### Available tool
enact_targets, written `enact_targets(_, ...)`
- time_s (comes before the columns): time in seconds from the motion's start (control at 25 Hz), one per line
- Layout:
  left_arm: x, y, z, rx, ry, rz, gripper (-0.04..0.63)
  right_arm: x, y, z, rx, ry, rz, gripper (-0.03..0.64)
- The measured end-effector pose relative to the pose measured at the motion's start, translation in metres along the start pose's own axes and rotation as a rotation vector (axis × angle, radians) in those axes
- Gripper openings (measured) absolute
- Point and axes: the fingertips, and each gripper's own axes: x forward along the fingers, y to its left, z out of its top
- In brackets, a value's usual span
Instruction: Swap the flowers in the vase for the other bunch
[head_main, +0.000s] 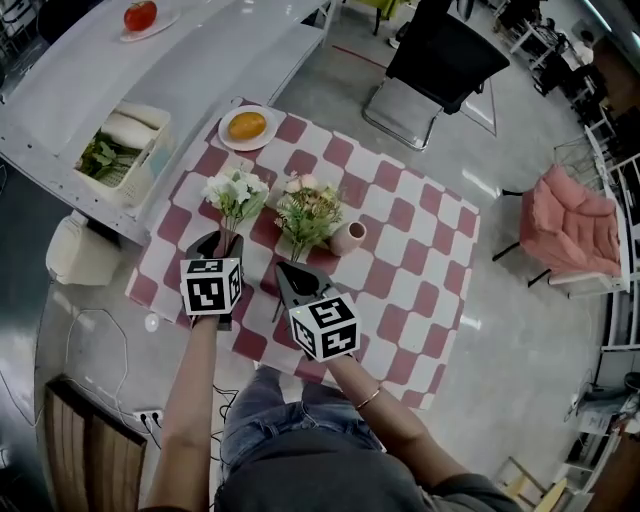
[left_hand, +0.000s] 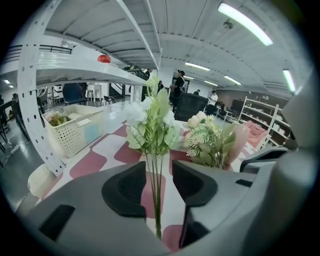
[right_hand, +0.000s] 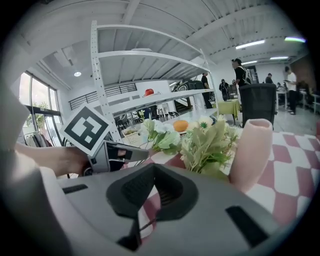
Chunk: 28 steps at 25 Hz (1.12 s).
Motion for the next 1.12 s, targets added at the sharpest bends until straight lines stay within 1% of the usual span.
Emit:
enact_targets(0.12, 0.011, 0.004, -0.001, 0.008, 0.043, -0.040, 0.178, 0.005, -0.001, 0.002, 0.011, 0.000, -0.037, 0.011)
enact_targets(0.24, 0.020, 0.007, -0.003, -0.004, 0.091, -0.091, 0.179, 0.009, -0.002, 0.004, 0.019, 0.002, -0.068, 0.011)
enact_targets(0.36, 0.027, 0.008, -0.004, -0.010, 0.116, -0.129, 0.177, 0.012, -0.005, 0.005, 0.028, 0.007, -0.097, 0.011)
enact_targets(0.56, 0.037, 0.011, -0.005, -0.018, 0.140, -0.145, 0.116, 0.016, -0.011, 0.006, 0.041, 0.010, -0.139, 0.011)
enact_targets(0.96, 0.047, 0.014, -0.011, -0.023, 0.180, -0.182, 0.078, 0.025, -0.013, 0.008, 0.048, 0.016, -0.175, 0.011)
enact_targets(1.12, 0.047, 0.016, -0.010, -0.039, 0.182, -0.190, 0.051, 0.026, -0.013, 0.008, 0.048, 0.019, -0.184, 0.011)
